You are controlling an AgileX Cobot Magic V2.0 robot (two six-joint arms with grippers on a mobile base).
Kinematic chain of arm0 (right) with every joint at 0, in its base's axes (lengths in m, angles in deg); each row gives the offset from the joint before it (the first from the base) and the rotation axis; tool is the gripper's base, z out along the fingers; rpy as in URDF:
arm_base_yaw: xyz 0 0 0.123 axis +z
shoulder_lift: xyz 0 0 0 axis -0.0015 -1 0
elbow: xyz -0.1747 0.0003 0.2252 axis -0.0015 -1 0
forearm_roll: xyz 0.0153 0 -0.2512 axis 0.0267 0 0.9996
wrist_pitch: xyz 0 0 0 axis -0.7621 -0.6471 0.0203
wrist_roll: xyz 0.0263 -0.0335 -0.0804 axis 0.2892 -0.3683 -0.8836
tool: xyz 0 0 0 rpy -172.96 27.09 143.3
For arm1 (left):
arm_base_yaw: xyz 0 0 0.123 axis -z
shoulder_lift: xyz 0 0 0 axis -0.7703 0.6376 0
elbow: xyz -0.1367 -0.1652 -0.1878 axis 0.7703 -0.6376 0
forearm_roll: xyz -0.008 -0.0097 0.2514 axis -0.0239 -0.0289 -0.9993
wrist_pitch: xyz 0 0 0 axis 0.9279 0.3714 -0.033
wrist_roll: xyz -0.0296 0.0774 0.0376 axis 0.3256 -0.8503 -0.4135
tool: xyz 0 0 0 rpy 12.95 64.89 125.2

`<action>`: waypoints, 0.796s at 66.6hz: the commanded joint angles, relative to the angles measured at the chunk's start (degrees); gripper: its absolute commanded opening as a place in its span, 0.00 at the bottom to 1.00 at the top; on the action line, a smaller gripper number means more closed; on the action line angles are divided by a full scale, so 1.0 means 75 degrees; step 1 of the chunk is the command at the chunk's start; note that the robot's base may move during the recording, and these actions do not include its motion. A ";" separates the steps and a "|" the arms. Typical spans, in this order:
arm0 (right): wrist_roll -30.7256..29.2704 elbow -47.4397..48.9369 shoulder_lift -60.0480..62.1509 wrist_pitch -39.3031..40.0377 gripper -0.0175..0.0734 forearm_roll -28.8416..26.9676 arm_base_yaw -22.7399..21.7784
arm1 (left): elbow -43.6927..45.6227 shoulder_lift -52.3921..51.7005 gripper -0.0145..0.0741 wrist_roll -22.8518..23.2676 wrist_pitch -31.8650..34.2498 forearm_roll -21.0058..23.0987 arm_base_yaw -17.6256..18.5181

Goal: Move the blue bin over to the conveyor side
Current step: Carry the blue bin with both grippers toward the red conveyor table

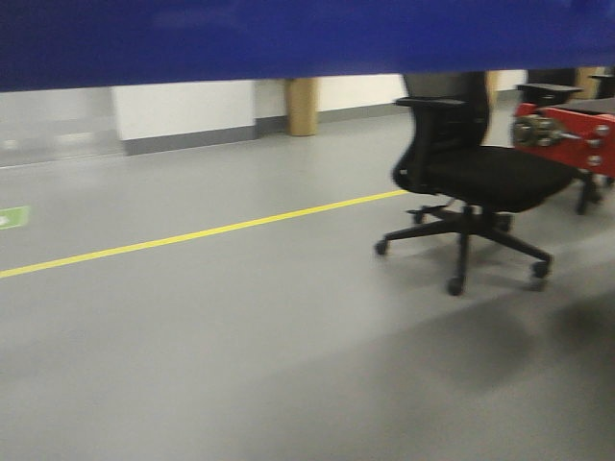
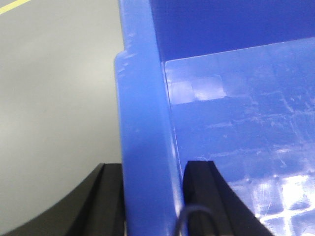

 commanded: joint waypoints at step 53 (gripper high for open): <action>-0.0187 0.0130 0.0131 0.0910 0.11 -0.0001 0.0020 | 0.0148 -0.0105 0.14 -0.0085 0.0671 0.0083 0.0082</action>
